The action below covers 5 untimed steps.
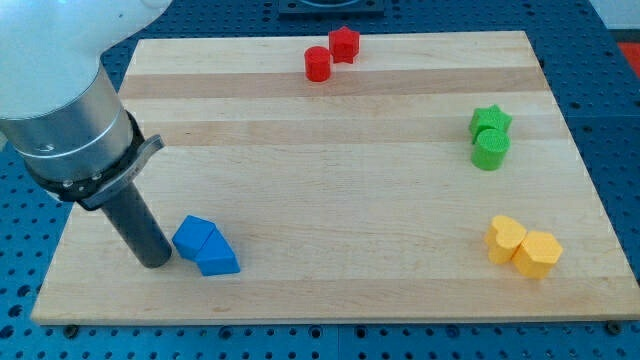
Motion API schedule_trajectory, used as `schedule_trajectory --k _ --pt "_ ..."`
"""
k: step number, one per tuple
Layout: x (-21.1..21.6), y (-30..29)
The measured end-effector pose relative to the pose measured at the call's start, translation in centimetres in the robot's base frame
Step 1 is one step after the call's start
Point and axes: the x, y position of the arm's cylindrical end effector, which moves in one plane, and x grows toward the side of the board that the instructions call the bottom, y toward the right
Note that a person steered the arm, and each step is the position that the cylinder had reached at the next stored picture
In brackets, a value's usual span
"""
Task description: Push the blue triangle and blue cube towards the bottom center
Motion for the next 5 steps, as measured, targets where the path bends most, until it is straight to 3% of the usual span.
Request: schedule_trajectory --k 1,3,5 --pt "-2.4 -1.2" --pt "-2.6 -0.3" --pt "-1.6 5.0"
